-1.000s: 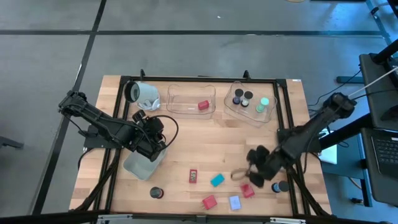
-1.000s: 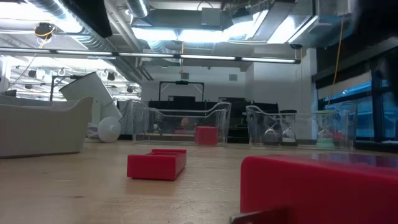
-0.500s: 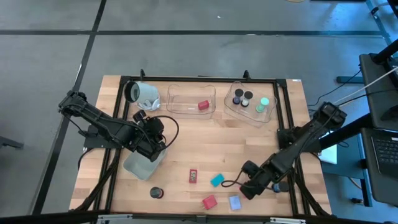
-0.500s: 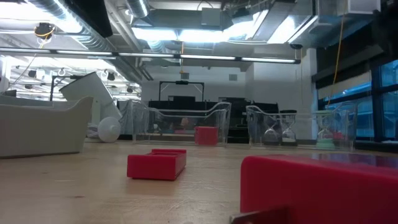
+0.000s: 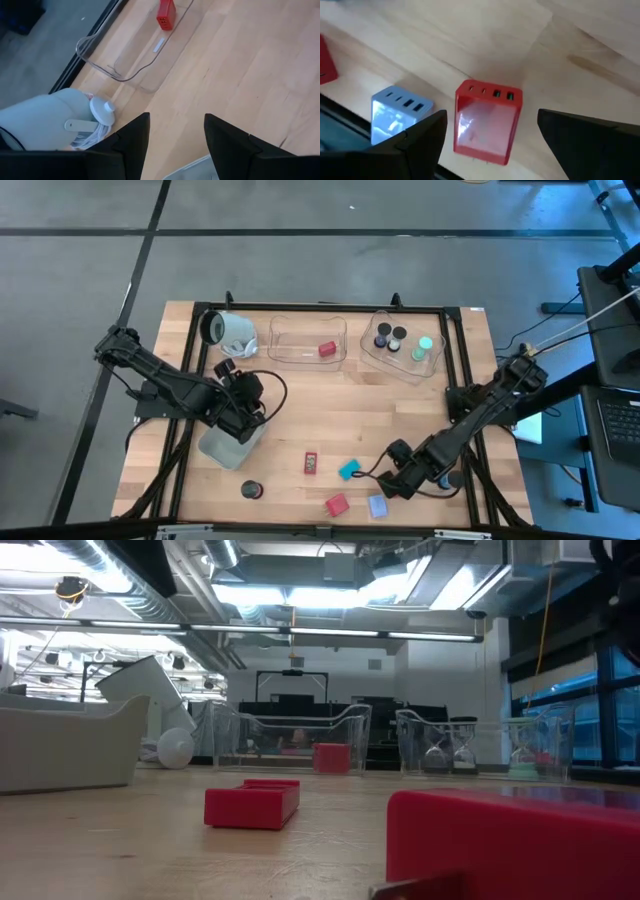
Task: Pick & Place Office items
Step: Put the right red charger adapter into the left transparent bin
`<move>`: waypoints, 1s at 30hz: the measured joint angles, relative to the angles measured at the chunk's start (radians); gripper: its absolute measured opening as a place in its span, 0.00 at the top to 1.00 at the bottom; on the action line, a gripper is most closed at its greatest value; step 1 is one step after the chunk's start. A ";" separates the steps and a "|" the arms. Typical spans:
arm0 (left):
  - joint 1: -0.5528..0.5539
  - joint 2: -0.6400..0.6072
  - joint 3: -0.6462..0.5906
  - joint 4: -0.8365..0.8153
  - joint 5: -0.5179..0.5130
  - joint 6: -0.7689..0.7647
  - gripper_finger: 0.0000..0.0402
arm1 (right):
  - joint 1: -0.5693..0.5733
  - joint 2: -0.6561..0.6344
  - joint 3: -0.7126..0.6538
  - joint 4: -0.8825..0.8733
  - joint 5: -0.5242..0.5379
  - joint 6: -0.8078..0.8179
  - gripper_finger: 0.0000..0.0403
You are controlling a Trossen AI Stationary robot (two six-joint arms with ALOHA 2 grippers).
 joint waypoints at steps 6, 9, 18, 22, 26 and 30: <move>0.000 0.000 0.000 0.000 0.000 0.025 0.54 | -0.002 0.039 0.000 -0.001 -0.023 -0.005 0.25; 0.000 0.000 0.000 0.000 0.000 0.026 0.54 | -0.002 0.058 0.000 -0.007 -0.025 -0.047 0.28; 0.000 0.000 0.000 0.000 0.000 0.026 0.54 | -0.012 0.071 0.003 -0.042 -0.066 -0.245 0.44; 0.000 0.000 0.000 0.000 0.000 0.026 0.54 | -0.024 0.071 0.003 -0.046 -0.075 -0.351 0.46; 0.000 0.000 0.000 0.000 0.000 0.026 0.54 | -0.047 0.071 0.003 -0.055 -0.010 -0.452 0.42; 0.000 0.000 0.000 0.000 0.000 0.026 0.54 | -0.083 0.070 0.001 -0.069 0.065 -0.547 0.40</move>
